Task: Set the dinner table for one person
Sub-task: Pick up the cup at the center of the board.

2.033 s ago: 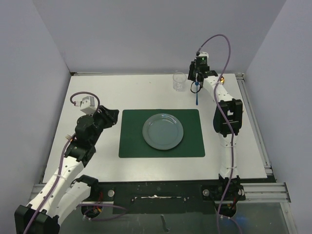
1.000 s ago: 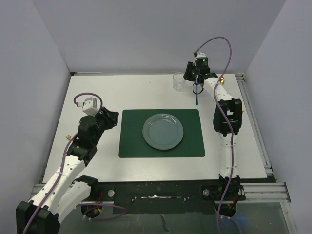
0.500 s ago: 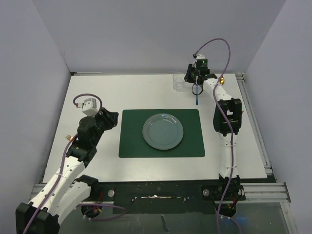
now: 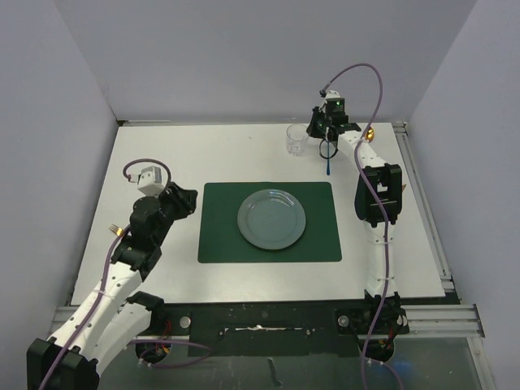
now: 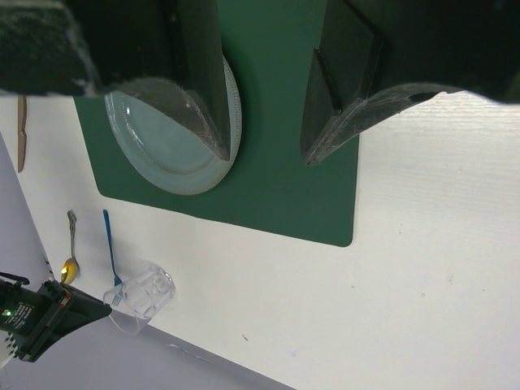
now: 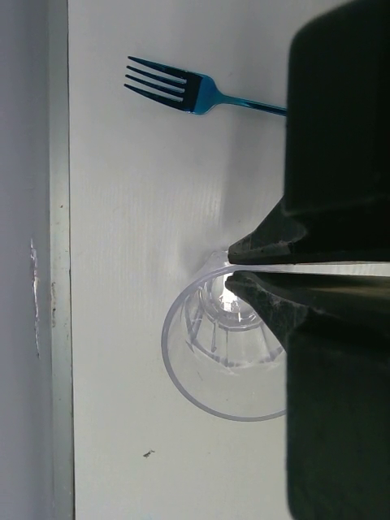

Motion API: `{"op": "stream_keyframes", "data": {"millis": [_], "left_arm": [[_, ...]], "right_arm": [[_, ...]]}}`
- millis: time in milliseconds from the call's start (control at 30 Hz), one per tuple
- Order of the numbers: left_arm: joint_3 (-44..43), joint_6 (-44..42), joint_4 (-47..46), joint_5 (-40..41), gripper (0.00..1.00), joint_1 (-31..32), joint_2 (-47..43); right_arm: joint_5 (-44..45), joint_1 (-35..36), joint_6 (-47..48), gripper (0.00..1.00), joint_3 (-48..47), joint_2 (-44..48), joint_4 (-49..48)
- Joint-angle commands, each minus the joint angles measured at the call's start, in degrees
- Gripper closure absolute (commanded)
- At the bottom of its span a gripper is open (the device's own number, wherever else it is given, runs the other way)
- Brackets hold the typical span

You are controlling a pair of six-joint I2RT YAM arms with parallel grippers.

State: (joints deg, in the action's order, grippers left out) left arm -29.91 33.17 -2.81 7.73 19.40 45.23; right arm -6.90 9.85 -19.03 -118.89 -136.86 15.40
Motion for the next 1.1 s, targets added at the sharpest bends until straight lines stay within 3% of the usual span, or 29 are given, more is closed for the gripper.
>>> {"op": "stream_keyframes", "data": {"millis": [0,567,1067], "left_arm": [[0.3,0.2,-3.5,-0.2,0.62,0.1,0.1],[2.4,2.8,-6.2,-2.3,0.62,0.1,0.7],[4.8,5.5,-9.2,-4.5,0.62,0.1,2.0]], "right_arm": [[-0.1,0.6,1.5,1.0,-0.1,-0.9,-1.1],[1.0,0.7,4.2,1.0,3.1,8.7,0.6],[2.0,0.7,4.2,1.0,12.0,18.2,-0.8]]}}
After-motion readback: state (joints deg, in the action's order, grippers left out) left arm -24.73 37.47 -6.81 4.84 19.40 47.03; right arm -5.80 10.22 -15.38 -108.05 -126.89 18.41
